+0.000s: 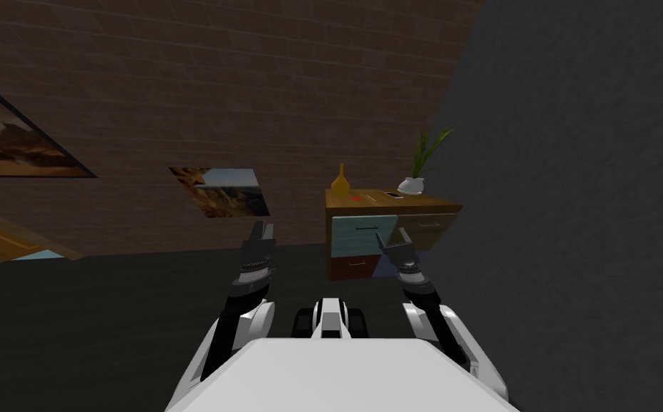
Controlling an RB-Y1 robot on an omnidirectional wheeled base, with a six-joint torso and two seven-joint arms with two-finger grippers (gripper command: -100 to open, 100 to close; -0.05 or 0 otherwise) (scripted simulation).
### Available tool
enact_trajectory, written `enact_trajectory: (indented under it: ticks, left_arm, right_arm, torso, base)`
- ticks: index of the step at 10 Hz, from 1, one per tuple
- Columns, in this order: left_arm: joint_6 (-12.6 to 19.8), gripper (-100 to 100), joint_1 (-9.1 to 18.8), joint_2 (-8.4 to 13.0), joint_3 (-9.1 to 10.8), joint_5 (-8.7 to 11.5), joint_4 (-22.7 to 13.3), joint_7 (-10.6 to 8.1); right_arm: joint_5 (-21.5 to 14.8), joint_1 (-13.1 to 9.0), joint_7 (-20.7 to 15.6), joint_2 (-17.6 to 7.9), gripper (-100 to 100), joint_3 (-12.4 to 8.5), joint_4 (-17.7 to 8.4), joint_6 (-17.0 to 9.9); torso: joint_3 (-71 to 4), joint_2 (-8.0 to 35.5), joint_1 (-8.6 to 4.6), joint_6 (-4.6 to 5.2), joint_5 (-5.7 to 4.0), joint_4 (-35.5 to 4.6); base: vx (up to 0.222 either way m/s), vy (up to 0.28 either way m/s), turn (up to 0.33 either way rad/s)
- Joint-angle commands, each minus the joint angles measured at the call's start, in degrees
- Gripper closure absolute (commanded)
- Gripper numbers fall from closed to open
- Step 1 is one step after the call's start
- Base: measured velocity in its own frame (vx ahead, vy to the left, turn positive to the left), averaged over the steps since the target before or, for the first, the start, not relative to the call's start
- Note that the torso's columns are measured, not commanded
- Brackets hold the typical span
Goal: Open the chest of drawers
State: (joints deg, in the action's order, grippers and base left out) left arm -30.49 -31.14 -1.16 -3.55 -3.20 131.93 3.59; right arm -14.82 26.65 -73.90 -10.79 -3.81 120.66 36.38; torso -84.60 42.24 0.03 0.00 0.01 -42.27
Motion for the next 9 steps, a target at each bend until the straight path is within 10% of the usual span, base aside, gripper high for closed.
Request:
enact_trajectory:
  ticks: [1,9]
  left_arm:
    - [0.0,0,0.0,0.0,0.00,0.0,0.0,0.00]
    - [0.0,0,0.0,0.0,0.00,0.0,0.0,0.00]
  right_arm:
    - [-1.1,0.3,-4.4,0.2,-100,-0.6,-1.3,0.2]
    - [-2.9,0.9,-16.2,0.5,-100,-1.8,-3.9,0.5]
  torso:
    - [0.1,0.1,-0.06,0.01,-0.01,0.0]
    - [0.0,0.0,0.01,0.00,0.00,0.0]
  base:
    - [0.060,0.052,0.033]
    - [0.050,0.032,0.009]
